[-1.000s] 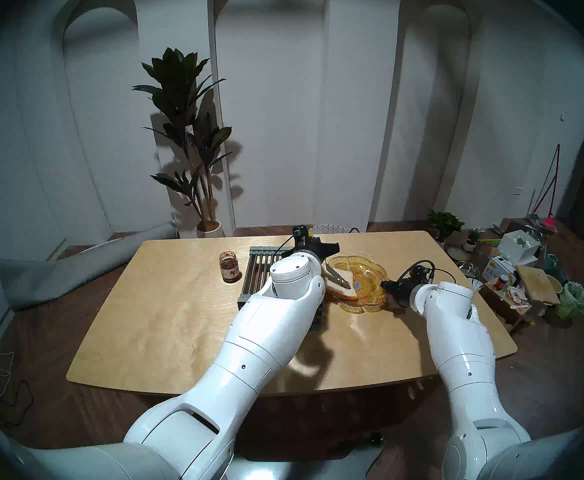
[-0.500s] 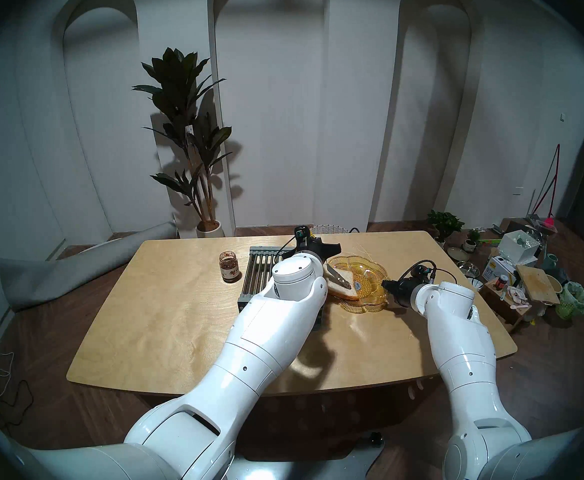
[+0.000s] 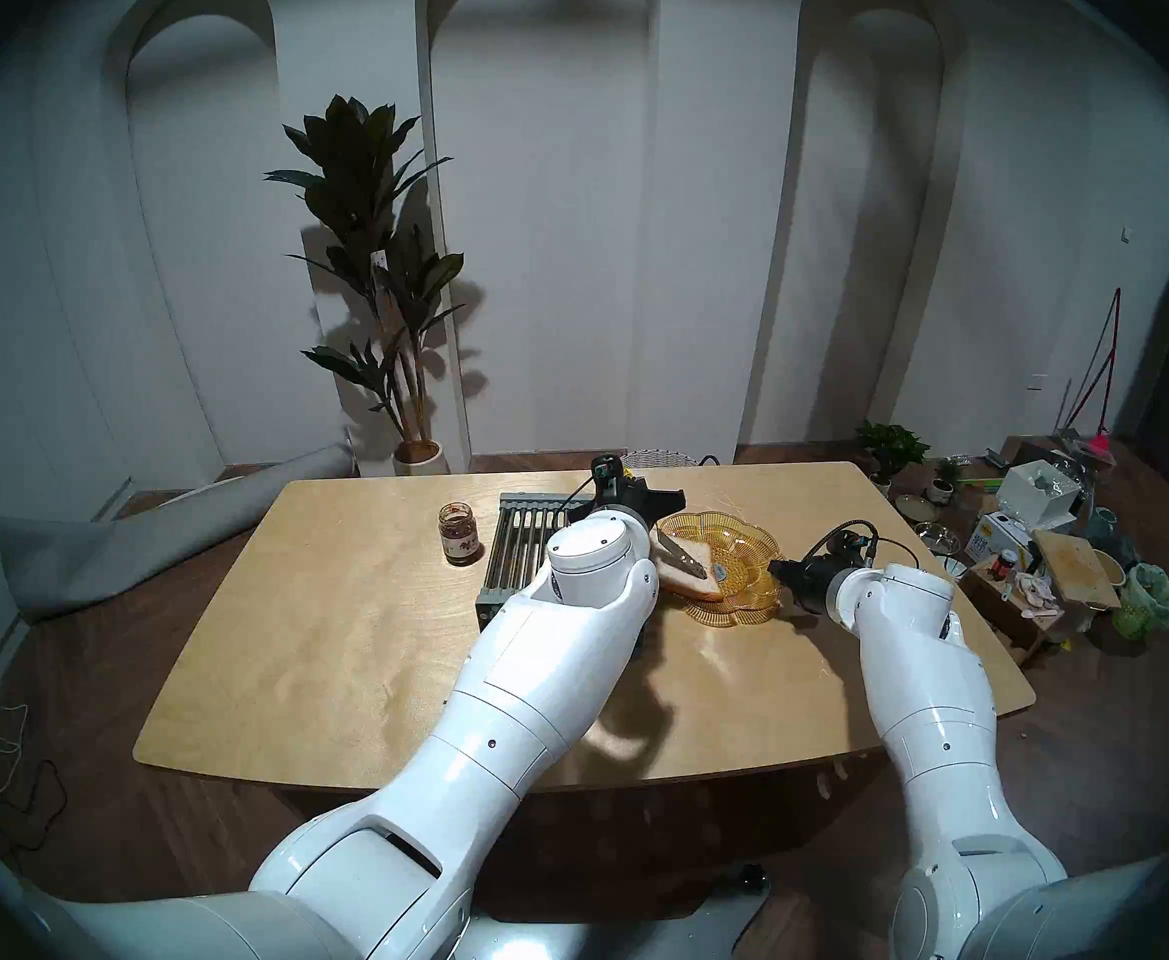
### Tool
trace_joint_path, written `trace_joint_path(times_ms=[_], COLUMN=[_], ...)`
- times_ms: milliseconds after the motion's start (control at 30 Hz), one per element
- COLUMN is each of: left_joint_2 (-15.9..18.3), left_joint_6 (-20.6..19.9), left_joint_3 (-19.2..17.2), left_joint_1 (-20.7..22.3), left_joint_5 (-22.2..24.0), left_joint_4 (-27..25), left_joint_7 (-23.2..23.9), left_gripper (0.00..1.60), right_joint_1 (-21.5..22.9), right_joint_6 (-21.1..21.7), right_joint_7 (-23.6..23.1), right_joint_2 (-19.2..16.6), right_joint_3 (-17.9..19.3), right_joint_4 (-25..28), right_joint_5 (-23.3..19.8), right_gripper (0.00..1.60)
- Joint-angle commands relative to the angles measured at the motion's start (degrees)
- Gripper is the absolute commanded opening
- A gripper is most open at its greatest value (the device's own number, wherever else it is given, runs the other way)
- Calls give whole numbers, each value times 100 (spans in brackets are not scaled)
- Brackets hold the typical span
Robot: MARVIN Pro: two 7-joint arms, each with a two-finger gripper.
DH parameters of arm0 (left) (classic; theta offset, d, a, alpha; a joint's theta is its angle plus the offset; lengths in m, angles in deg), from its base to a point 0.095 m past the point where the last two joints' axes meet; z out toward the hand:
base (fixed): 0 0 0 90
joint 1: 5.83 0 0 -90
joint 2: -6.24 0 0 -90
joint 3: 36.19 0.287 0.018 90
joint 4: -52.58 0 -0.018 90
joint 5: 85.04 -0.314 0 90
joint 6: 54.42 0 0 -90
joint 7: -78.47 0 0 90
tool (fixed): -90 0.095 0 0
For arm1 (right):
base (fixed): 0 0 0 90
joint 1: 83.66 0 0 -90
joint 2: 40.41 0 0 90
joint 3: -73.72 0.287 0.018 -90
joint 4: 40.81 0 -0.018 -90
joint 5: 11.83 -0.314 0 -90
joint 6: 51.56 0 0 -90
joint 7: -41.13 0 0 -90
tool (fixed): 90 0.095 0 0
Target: Spread jam over the slice of bread with the knife
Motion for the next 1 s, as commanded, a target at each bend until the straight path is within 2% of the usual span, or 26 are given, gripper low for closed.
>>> trace_joint_path(times_ms=[0,167,633,867,900,967], left_joint_2=[12,-23,43,179,218,248], left_joint_6=[69,149,219,691,894,887], left_joint_3=[-15,-119,-50,32,49,83], left_joint_1=[-18,-121,-195,-239,-261,-250], left_joint_5=[-25,102,-93,-144,-143,-187], left_joint_4=[-235,-319,-331,-236,-201,-191], left_joint_7=[-22,28,-25,327,477,479], left_gripper=[0,0,0,0,0,0], right_joint_1=[-53,-101,-89,-41,-23,-15], right_joint_6=[-72,-63,-61,-90,-87,-88], right_joint_7=[-23,-36,-157,-200,-205,-208], right_joint_2=[-75,-82,-147,-161,-161,-162], right_joint_3=[36,44,140,157,160,159], right_joint_4=[72,126,80,-10,-25,-31], right_joint_5=[18,21,-16,-1,2,4], right_gripper=[0,0,0,0,0,0])
